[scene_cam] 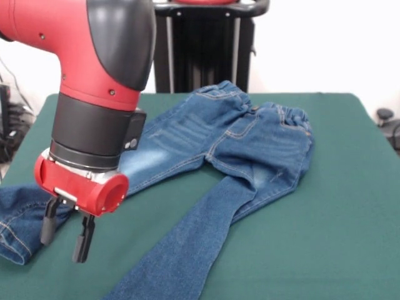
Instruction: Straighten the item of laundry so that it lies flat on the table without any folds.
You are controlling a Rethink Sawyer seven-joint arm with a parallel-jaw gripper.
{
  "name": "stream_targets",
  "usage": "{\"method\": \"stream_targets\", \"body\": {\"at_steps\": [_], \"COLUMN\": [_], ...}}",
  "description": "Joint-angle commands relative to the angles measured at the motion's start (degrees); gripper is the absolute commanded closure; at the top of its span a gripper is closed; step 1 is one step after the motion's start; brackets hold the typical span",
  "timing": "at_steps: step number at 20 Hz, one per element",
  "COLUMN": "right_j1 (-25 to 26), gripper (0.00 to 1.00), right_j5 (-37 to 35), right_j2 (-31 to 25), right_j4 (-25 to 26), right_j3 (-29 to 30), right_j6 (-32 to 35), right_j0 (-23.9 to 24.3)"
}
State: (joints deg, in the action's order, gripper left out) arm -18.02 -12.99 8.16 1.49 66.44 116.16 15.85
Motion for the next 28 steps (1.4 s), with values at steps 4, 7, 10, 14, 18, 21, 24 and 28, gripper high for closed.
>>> {"method": "stream_targets", "body": {"at_steps": [4, 7, 10, 14, 18, 21, 24, 28], "right_j1": [-0.5, -0.7, -0.1, 0.7, 1.7, 2.5, 3.1, 3.9], "gripper": [0.00, 0.00, 0.00, 0.00, 0.00, 0.00, 0.00, 0.00], "right_j5": [-9.7, -10.0, -9.1, -8.2, -8.0, -8.1, -7.8, -7.7], "right_j2": [-11.6, -11.6, -11.2, -10.0, -7.6, -6.2, -6.1, -5.3], "right_j4": [-3.8, -5.4, -6.8, -8.7, -11.1, -12.8, -14.1, -15.6], "right_j3": [10.8, 11.2, 11.2, 11.0, 10.0, 9.2, 8.9, 8.3], "right_j6": [6.0, 7.9, 9.6, 11.8, 14.2, 15.1, 14.8, 14.2], "right_j0": [-0.5, -1.4, -2.5, -4.4, -7.3, -9.0, -9.4, -10.3]}}
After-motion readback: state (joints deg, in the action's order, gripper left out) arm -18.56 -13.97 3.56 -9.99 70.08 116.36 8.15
